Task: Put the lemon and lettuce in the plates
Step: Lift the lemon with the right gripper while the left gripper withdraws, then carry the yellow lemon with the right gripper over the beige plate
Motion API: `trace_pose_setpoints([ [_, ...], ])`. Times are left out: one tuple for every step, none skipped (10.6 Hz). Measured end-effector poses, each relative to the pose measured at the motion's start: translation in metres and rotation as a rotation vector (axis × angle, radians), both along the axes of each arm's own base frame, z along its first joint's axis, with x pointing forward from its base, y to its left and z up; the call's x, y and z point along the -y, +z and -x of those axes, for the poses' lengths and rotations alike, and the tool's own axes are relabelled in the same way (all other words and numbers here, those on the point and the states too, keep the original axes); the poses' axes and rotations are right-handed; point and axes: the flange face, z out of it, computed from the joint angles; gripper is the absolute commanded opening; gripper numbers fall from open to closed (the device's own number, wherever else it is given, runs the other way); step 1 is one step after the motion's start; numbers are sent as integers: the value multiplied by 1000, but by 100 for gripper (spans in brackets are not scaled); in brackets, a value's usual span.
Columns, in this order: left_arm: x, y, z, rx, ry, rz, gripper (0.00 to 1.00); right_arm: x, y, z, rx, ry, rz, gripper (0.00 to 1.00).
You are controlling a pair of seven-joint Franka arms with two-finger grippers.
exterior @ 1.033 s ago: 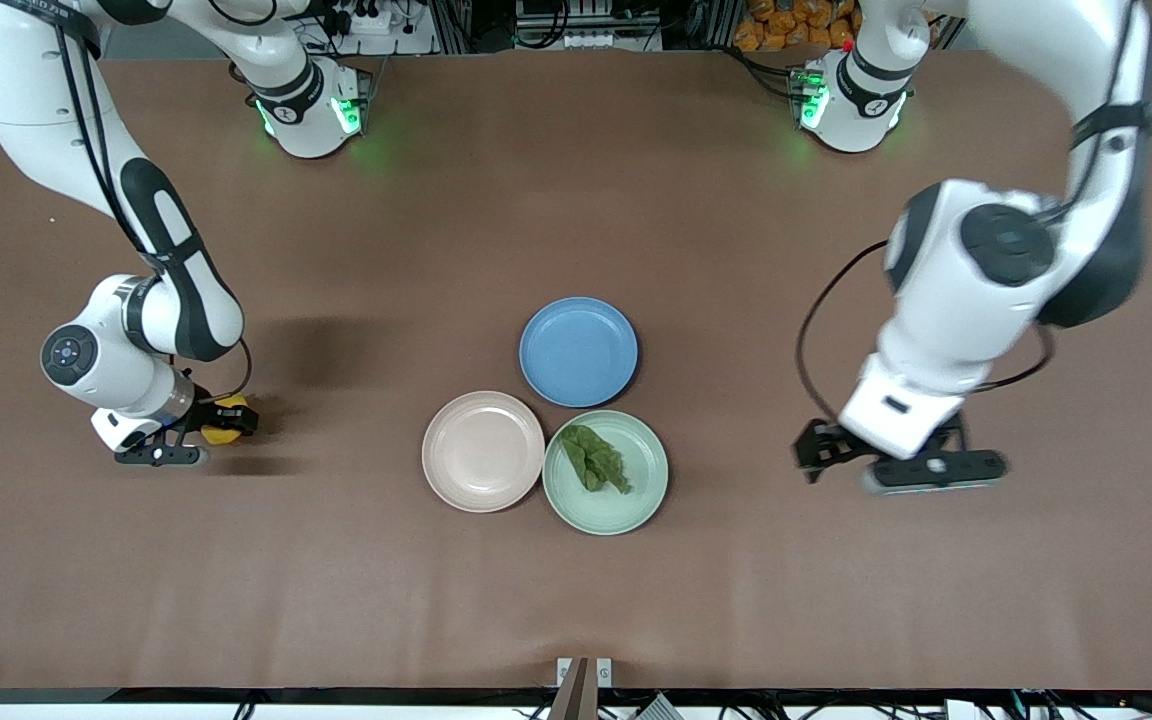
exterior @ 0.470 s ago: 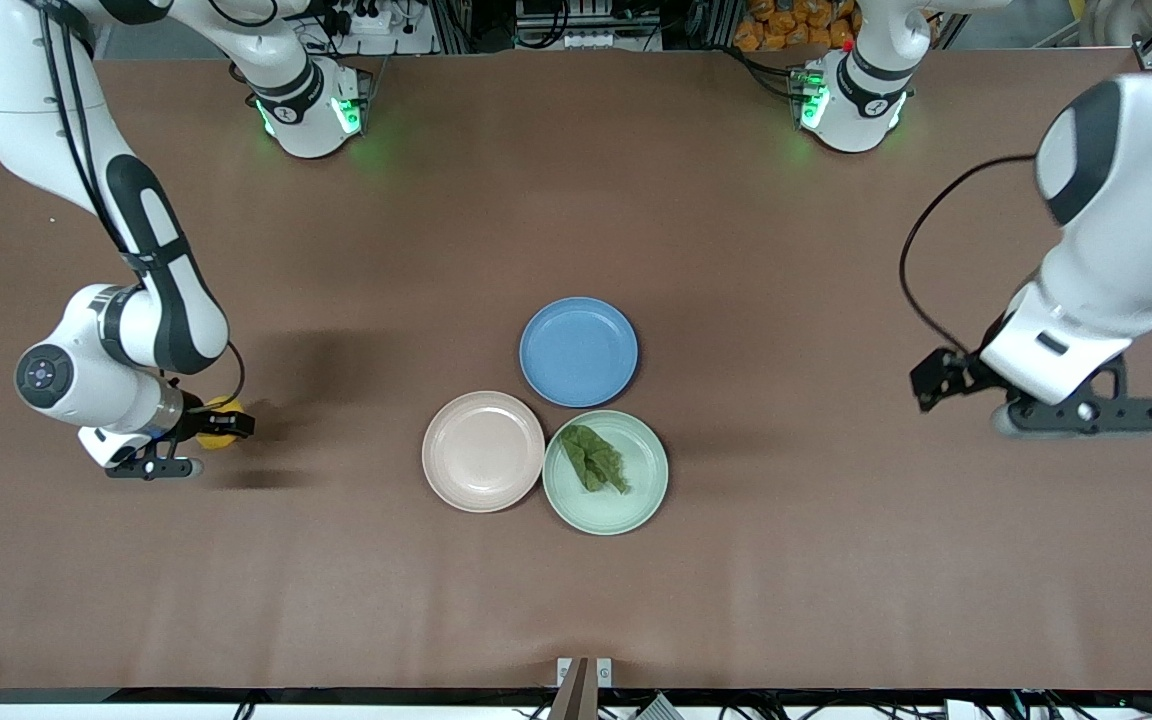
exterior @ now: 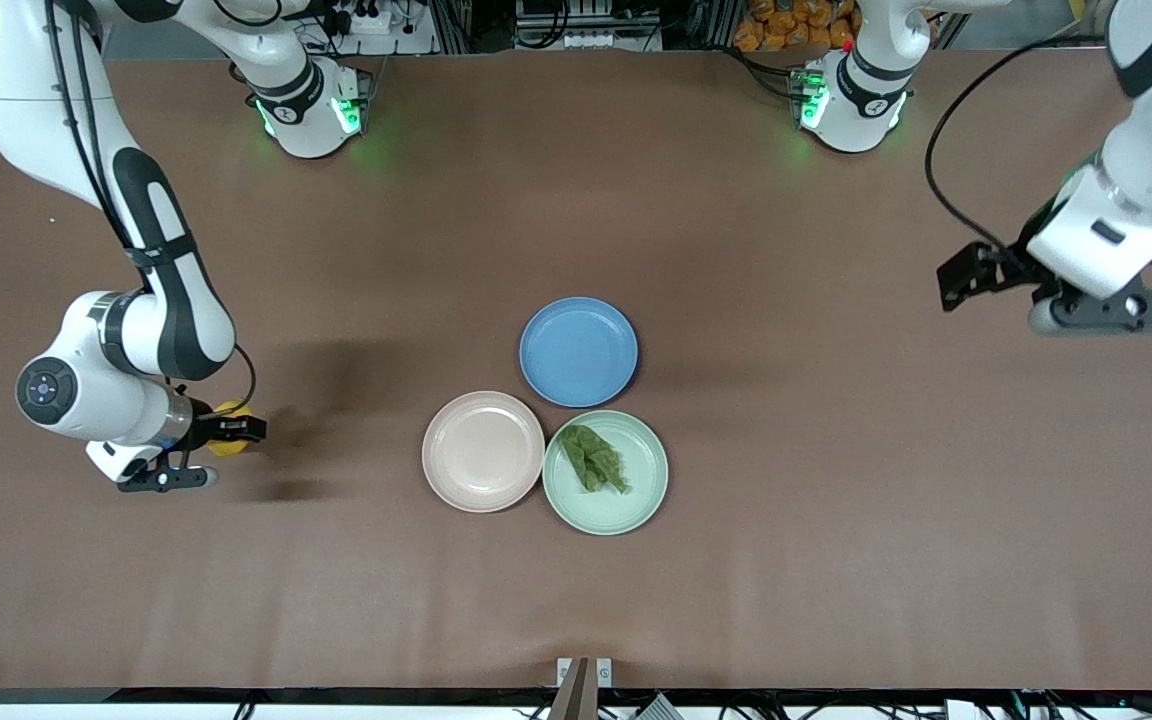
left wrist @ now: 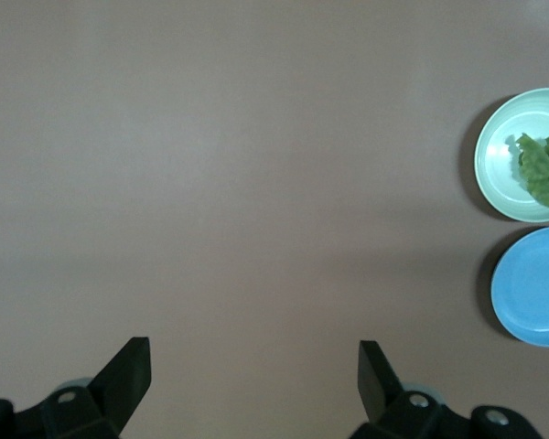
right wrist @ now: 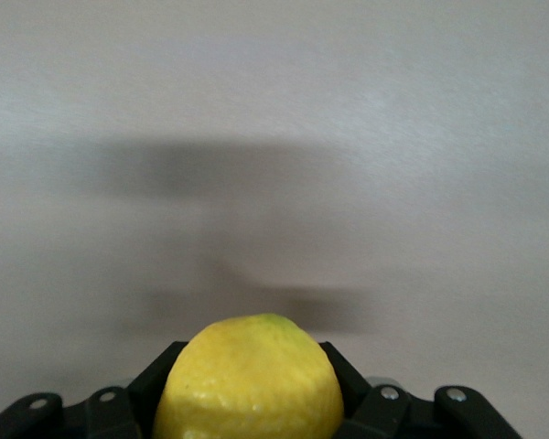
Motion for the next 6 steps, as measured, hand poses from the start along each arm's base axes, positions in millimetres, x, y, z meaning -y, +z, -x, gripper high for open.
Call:
trace_pose_setpoints([
  [-4, 2, 10, -3, 3, -1, 100, -8, 4, -2, -1, 8, -6, 58],
  [-5, 2, 18, -4, 4, -1, 100, -17, 7, -5, -1, 10, -18, 58],
  [-6, 0, 23, -4, 4, -2, 100, -26, 10, -7, 1, 12, -30, 58],
  [-7, -4, 25, 9, 3, 1, 100, -36, 13, -8, 4, 9, -34, 57],
  [-8, -7, 28, 29, 3, 4, 100, -50, 15, -9, 5, -1, -35, 57],
  [-9, -10, 32, 40, 5, 6, 100, -67, 16, -9, 6, -16, -34, 57],
])
